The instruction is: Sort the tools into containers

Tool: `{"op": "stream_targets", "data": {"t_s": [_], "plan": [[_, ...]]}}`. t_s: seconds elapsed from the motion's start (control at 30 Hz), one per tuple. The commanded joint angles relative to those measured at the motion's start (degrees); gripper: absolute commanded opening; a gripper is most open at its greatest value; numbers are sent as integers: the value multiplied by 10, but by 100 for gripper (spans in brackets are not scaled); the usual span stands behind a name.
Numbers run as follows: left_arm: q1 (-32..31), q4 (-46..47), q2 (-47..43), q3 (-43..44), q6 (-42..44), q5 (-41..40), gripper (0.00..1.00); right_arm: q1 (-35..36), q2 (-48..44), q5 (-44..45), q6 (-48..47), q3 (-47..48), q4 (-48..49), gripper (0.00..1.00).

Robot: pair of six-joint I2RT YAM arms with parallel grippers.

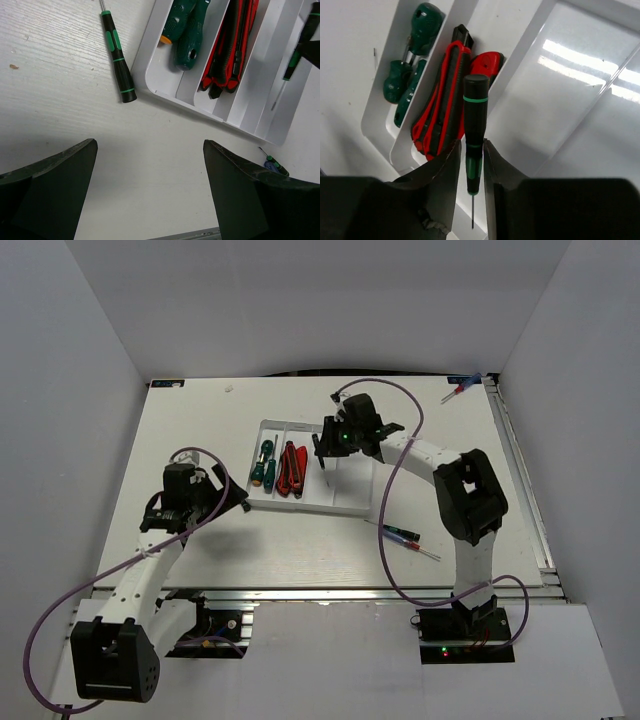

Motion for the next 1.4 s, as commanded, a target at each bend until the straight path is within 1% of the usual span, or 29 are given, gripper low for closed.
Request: {"op": "stream_targets", "data": {"t_s": [0.0,0.07,0.17,0.33,0.43,0.47,0.53,0.57,0.6,0.63,0.73,0.77,0.8,0.9,0.93,0.97,1.0,1.1,1.33,1.37], "plan": [[3,4,0,4,-4,9,98,2,12,35,26,13,23,32],[3,4,3,6,-4,10,98,3,14,37,27,-1,31,41],[2,4,4,8,-8,10,98,2,12,36,24,-14,37,51],[2,5,10,2,-11,4,98,1,-6,27,15,-35,38,60],[3,4,19,-4,-15,-8,98,1,-23,14,-3,-38,37,61],[3,1,26,-4,-16,-13,98,1,-30,5,-8,-39,38,63],[3,-5,52,-1,-30,-32,98,1,-51,-4,-32,-39,37,65],[3,-10,62,3,-34,-41,98,0,-60,-13,-42,-39,38,68],[3,-12,89,7,-42,-54,98,0,-77,-14,-53,-40,38,74],[2,-14,104,11,-45,-61,98,-1,-85,-15,-75,-42,38,89],[3,-28,162,41,-56,-90,97,-11,-115,-26,-122,-48,38,89],[3,-30,173,56,-55,-91,96,-15,-123,-31,-155,-58,38,90],[3,-30,184,64,-58,-110,95,-27,-131,-44,-175,-63,37,89],[3,-27,215,99,-58,-122,95,-64,-167,-137,-266,-80,14,89],[3,-24,228,107,-55,-122,95,-77,-174,-214,-291,-85,-3,89],[3,-22,234,114,-55,-120,95,-94,-183,-237,-332,-98,-10,89],[3,-22,238,127,-53,-118,94,-100,-199,-257,-352,-103,-19,90],[3,-14,255,141,-52,-102,93,-116,-233,-263,-398,-140,-39,89],[4,-7,294,170,-57,-108,88,-144,-297,-267,-438,-212,-56,89],[3,-9,306,176,-60,-119,85,-153,-310,-268,-439,-218,-56,89]]}}
